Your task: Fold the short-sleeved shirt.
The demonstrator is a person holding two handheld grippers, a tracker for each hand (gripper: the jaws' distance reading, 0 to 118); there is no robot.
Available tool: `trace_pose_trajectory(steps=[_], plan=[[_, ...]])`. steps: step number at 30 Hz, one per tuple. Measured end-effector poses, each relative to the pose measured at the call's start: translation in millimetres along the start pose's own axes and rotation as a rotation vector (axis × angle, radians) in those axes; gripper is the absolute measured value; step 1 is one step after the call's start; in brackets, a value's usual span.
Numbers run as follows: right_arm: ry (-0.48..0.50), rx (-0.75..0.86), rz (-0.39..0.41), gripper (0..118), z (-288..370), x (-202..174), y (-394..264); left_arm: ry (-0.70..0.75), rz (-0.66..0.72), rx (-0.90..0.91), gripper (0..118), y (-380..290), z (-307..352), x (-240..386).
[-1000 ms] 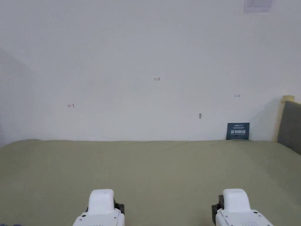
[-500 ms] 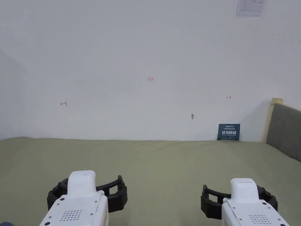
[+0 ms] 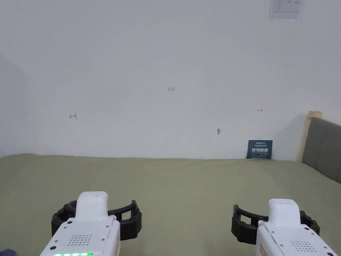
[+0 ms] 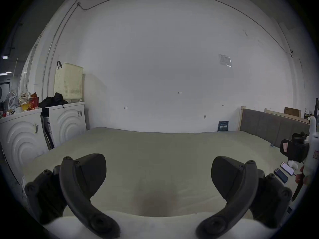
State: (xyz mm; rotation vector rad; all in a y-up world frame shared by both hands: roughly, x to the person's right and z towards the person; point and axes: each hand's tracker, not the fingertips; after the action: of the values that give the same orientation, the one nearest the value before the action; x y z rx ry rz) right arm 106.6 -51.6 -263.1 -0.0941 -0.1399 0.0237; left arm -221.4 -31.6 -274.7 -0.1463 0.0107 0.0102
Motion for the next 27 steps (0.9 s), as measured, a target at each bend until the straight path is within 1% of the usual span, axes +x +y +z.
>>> trace_pose_trajectory(steps=[3,6,13,18,20,22,27], plan=[[0.005,0.001,0.018,118,0.2,-1.6,0.4,0.003,0.002,0.007,118,0.3,-0.9,-1.7],[0.029,0.005,0.01,118,1.8,-1.1,-0.2,0.003,0.022,0.005,118,1.5,-3.0,-4.6],[0.005,0.005,0.035,118,1.8,-3.3,0.6,0.0,-0.003,-0.006,118,-0.4,-3.1,-3.0],[0.011,0.027,0.003,118,4.5,-1.7,2.3,-0.007,0.011,-0.002,118,-1.5,-2.7,-3.9],[-0.021,0.033,0.014,118,4.9,-4.4,3.6,-0.003,0.01,-0.007,118,-2.0,-1.6,-2.7],[-0.033,0.039,0.029,118,4.5,-4.3,4.0,-0.004,0.009,-0.01,118,-2.0,-2.8,-4.5],[0.0,0.06,0.014,118,6.5,-0.3,8.2,-0.007,0.02,-0.006,118,-1.8,-0.1,-3.9]])
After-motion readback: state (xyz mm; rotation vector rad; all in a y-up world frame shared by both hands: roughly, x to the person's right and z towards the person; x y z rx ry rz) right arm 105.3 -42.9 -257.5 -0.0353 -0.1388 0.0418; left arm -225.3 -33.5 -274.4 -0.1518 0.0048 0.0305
